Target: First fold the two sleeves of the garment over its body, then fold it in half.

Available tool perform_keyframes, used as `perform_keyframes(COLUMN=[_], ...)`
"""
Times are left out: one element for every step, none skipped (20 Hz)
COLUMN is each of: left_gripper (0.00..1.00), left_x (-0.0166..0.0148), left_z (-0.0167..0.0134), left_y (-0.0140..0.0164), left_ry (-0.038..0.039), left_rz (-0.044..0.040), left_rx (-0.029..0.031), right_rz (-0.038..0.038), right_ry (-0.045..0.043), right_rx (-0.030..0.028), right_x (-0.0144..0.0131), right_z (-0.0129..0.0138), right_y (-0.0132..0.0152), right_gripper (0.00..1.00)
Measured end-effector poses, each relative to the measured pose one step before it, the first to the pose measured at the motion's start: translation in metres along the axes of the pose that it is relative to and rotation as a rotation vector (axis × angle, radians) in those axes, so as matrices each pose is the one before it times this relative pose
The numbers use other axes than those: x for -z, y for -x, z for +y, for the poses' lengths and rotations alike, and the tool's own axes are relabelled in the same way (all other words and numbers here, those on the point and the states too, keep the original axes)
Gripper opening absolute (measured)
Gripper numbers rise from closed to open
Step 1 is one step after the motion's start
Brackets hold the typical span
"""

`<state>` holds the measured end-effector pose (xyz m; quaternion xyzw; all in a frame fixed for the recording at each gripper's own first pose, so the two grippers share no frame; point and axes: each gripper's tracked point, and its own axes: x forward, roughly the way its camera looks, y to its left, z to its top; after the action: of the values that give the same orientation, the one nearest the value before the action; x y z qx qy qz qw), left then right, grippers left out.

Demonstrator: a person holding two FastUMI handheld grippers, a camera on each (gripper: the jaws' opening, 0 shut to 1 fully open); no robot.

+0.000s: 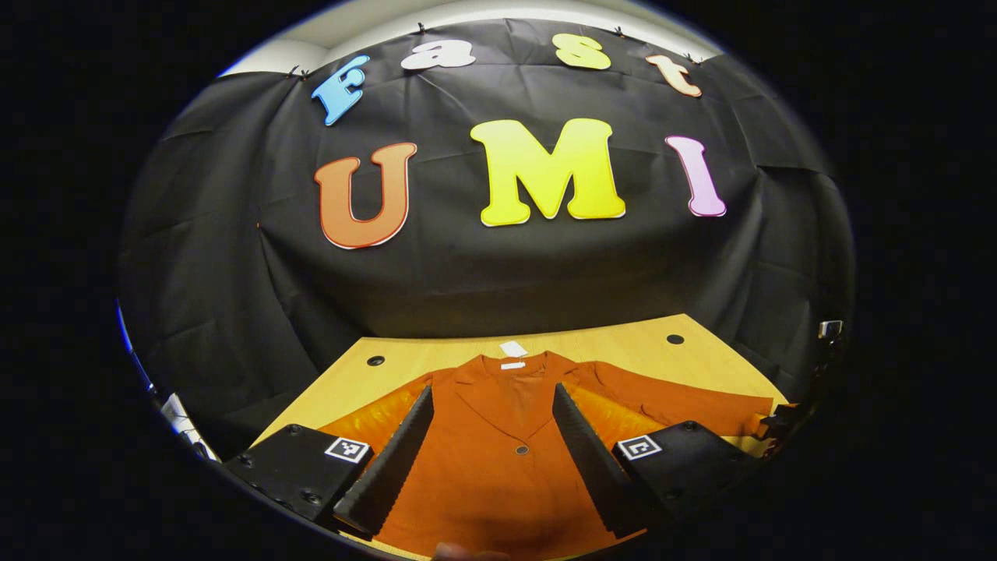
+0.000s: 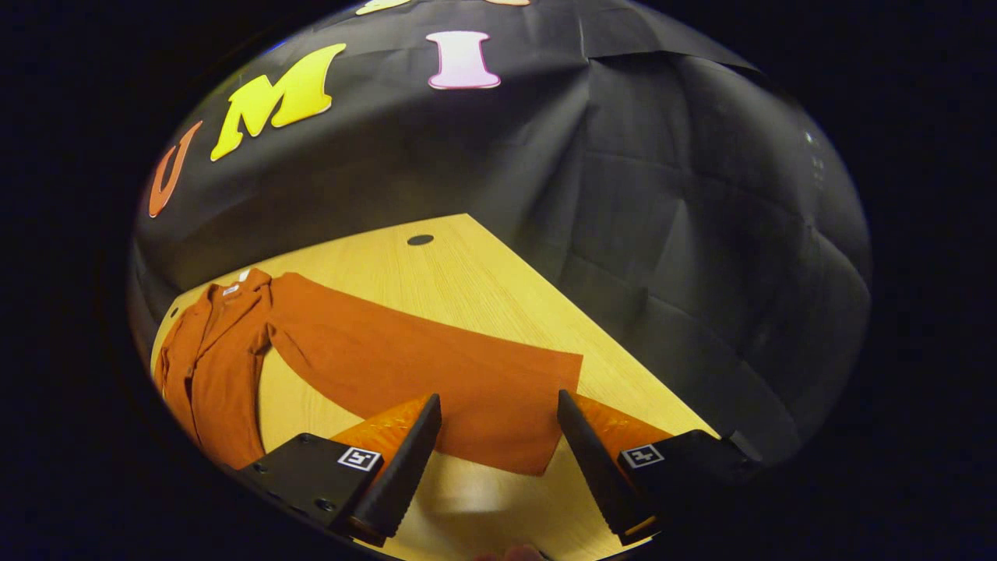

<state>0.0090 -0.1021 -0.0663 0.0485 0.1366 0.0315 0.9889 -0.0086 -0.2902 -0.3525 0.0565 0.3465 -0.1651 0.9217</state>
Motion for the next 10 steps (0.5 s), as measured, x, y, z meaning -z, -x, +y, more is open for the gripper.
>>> perform_keyframes(left_gripper=[0.99, 0.99, 0.99, 0.99, 0.99, 0.99, 0.99, 0.99, 0.99, 0.99], left_x=[0.00029, -0.00052, -0.00057, 0.00162, 0.00081, 0.00031, -0.00246, -0.00055, 0.00017, 0.00109], left_z=[-0.00050, -0.00005, 0.00071, 0.00102, 0.00140, 0.00224, 0.00250, 0.00458, 0.00462, 0.00512], left_y=[0.00036, -0.00070, -0.00165, -0.00209, -0.00206, -0.00150, -0.00010, -0.00101, -0.00081, -0.00215], left_ry=[-0.00100, -0.00532, -0.00807, -0.00357, 0.00087, 0.00283, 0.00281, 0.00318, 0.00696, 0.00902], left_rz=[-0.00106, -0.00148, 0.00068, 0.00156, 0.00701, 0.00183, -0.00737, -0.00728, -0.00443, 0.00416], left_rx=[-0.00074, 0.00042, -0.00139, 0.00058, 0.00123, 0.00037, 0.00146, -0.00362, -0.00371, -0.00437], right_rz=[0.00691, 0.01001, 0.00183, 0.02144, 0.06714, 0.06432, -0.01719, 0.02396, -0.00555, 0.01845], right_ry=[0.00356, -0.00531, -0.01290, -0.01398, -0.02462, 0.00191, 0.01032, 0.00150, -0.00554, -0.01590], right_rx=[0.00436, 0.00036, 0.00351, 0.00094, 0.00740, 0.00931, 0.00193, 0.00054, 0.00017, -0.00942], right_x=[0.00410, 0.00108, 0.00294, 0.00242, 0.01382, 0.01344, -0.00826, 0.00390, -0.00386, 0.00207], right_z=[-0.00115, -0.00087, -0.00244, -0.00269, -0.00280, -0.00061, -0.00269, 0.00119, 0.00261, 0.00370], right_y=[-0.00426, -0.00152, 0.00247, -0.00218, -0.00335, 0.00552, -0.00395, 0.00040, -0.00089, 0.00173], right_gripper=[0.96, 0.95, 0.95, 0.95, 0.95, 0.95, 0.89, 0.83, 0.77, 0.77])
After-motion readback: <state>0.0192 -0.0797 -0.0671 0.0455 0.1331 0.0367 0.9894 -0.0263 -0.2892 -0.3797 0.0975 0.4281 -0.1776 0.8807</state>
